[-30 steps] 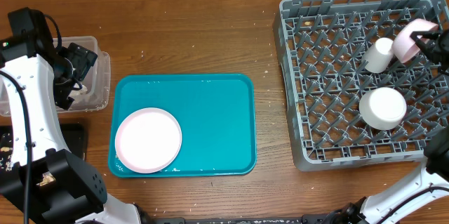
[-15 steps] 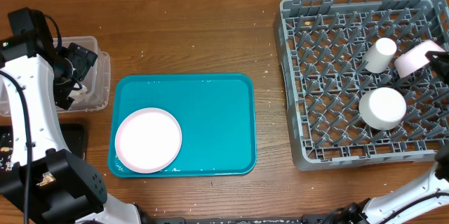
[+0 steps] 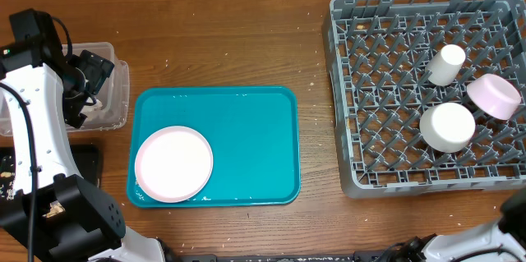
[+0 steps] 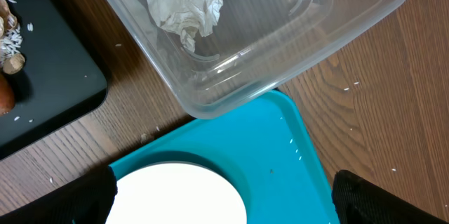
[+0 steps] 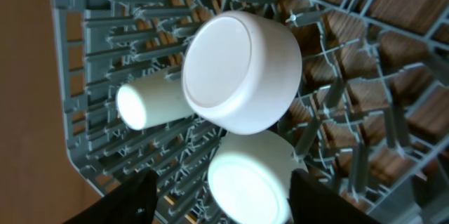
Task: Sort waste into correct bins and load items into the dishwasher
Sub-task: 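Move the right gripper to the rim of the large white plate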
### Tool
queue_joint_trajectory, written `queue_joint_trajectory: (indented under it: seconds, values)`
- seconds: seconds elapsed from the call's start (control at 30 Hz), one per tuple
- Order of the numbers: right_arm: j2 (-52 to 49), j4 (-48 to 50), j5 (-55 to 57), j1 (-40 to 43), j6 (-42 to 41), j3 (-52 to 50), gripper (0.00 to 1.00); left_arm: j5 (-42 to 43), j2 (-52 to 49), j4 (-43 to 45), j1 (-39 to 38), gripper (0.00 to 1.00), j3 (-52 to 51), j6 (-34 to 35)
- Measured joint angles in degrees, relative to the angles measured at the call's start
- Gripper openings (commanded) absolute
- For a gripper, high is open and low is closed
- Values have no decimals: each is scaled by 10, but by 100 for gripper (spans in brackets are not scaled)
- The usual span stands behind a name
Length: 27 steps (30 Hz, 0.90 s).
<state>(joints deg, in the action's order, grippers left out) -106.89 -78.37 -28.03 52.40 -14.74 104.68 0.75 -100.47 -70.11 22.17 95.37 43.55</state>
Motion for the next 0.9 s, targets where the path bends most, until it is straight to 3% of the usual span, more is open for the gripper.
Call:
queue_joint_trajectory:
  seconds: [0.2,0.33,0.53,0.6,0.73,0.9]
  values:
    - [129,-23,-1,-56,-11,3,65,0,0,0,0,100,0,0]
    - [185,4,-15,-232,0,4,84,0,0,0,0,100,0,0]
    - [171,107,-2,-579,20,7,98,0,0,0,0,100,0,0]
    - [142,145,25,-685,24,8,98,0,0,0,0,100,0,0]
    - [72,184,55,-804,23,12,93,0,0,0,0,100,0,0]
    - [-59,197,66,-920,20,13,75,0,0,0,0,100,0,0]
